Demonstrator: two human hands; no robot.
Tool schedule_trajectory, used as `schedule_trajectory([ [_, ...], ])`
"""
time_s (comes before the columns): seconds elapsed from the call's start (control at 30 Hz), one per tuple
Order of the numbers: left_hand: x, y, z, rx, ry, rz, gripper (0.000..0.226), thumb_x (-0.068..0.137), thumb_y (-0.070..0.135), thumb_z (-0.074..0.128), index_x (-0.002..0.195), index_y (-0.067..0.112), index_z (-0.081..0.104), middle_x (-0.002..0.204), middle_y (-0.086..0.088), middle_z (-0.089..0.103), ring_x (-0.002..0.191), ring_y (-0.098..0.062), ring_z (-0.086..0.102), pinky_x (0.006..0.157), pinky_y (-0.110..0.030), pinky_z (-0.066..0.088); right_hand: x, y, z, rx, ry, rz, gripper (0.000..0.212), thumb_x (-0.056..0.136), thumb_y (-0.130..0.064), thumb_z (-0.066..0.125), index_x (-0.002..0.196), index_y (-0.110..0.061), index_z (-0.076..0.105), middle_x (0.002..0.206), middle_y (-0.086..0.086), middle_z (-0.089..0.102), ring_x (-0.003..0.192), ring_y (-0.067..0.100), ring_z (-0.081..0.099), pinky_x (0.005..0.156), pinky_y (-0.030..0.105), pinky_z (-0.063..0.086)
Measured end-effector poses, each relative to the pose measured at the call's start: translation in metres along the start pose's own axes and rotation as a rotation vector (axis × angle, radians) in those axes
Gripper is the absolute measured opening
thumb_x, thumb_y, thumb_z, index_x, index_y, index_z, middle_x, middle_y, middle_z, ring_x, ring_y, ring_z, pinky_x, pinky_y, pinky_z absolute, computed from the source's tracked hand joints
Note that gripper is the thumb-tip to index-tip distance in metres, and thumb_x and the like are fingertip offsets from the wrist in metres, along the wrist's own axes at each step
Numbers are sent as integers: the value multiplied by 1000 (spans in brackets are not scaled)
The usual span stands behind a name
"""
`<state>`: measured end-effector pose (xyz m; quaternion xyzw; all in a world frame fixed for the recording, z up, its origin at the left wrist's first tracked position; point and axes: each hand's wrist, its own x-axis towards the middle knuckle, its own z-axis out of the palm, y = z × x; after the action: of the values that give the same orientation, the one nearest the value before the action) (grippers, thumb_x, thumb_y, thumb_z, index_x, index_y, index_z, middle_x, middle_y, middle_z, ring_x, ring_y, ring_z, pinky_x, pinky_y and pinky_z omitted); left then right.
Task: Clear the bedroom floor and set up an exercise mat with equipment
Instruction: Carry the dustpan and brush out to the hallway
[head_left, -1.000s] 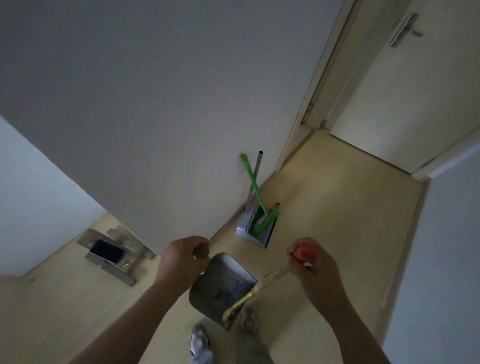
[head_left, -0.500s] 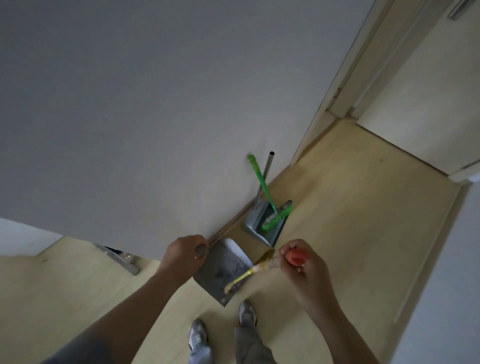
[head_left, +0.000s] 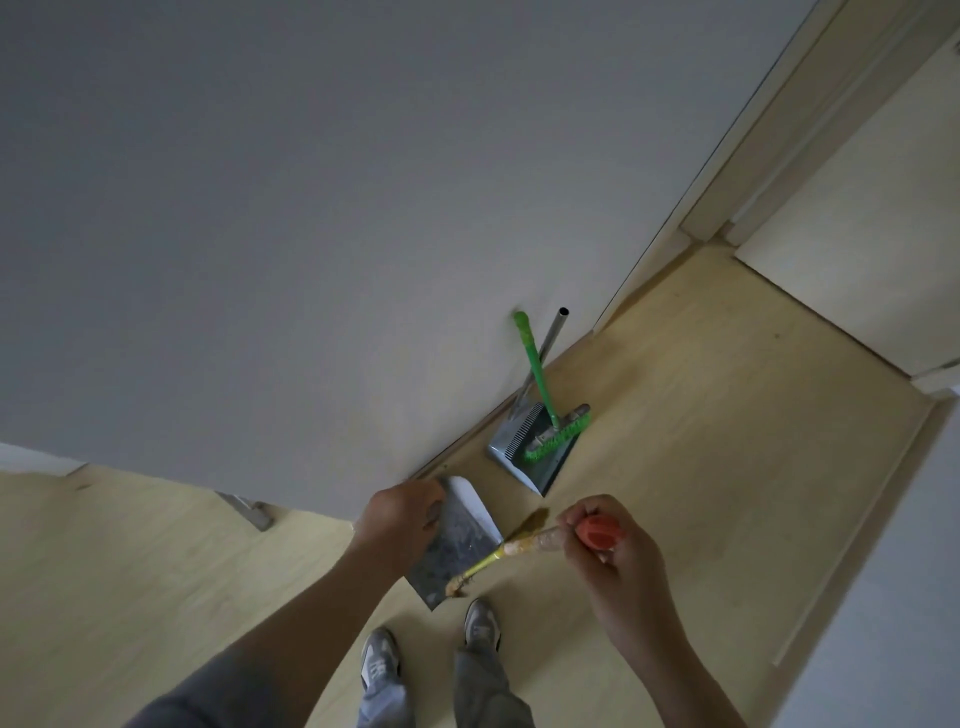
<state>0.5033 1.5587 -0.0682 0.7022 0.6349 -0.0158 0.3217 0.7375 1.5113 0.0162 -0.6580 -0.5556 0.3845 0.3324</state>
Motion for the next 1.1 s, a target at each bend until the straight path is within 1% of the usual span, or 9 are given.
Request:
schedule_trajectory([
  [0.07,-4,2,2,-9,0,-28,18,87,30,49,99,21,58,94,2,64,84,-21,61,73,-31,50,-1,1,3,-7,-28,-11,25,80,7,65,76,-17,60,73,0,66,66,15,62,61,23,47],
  [0.13,-6,3,3,-26,4,-42,13,88,26,50,98,20,56,95,1,63,85,-21,60,73,-31,49,-1,3,9,-18,-55,-20,24,81,5,65,76,-17,59,71,2,65,66,18,62,62,27,48],
  [0.27,-14,6,-2,-92,40,-120,37,88,25,55,124,25,52,118,2,61,103,-20,60,82,-28,47,5,8,26,-29,-145,-26,19,85,-2,65,77,-18,59,69,3,63,65,20,61,62,33,51],
  [0.4,-39,3,-8,-155,129,-166,45,90,24,57,133,23,47,127,1,58,110,-21,58,89,-27,45,14,15,46,-67,-231,-36,22,88,-8,65,78,-26,58,70,-2,64,66,11,62,62,20,51],
  [0.53,-71,-13,-7,-187,179,-251,49,89,27,60,136,24,46,129,2,57,112,-19,57,91,-26,44,27,19,69,-90,-265,-58,27,88,-7,64,78,-30,55,68,-6,60,66,4,58,61,9,43],
  [0.63,-93,-25,-4,-234,232,-337,47,88,28,62,133,23,50,128,2,58,108,-17,59,90,-23,44,43,23,86,-106,-292,-87,17,91,-15,64,78,-24,57,65,-5,57,59,4,54,58,12,42],
  [0.77,-117,-37,-1,-289,293,-443,43,87,26,64,128,21,56,125,3,61,105,-16,61,87,-22,47,71,26,111,-161,-343,-33,6,89,-19,65,87,-18,59,77,-3,62,73,10,61,68,20,49],
  [0.93,-133,-52,1,-351,367,-519,40,83,24,68,122,19,59,116,2,64,99,-15,62,85,-25,51,98,7,144,-195,-389,-1,5,92,-20,62,89,-16,58,75,-4,61,67,1,57,56,6,38],
  [1.1,-143,-59,0,-365,425,-545,39,83,23,69,120,18,60,114,1,65,98,-16,63,84,-28,53,115,-10,174,-275,-479,2,8,93,-20,58,90,-12,58,77,1,61,67,10,57,56,18,39],
])
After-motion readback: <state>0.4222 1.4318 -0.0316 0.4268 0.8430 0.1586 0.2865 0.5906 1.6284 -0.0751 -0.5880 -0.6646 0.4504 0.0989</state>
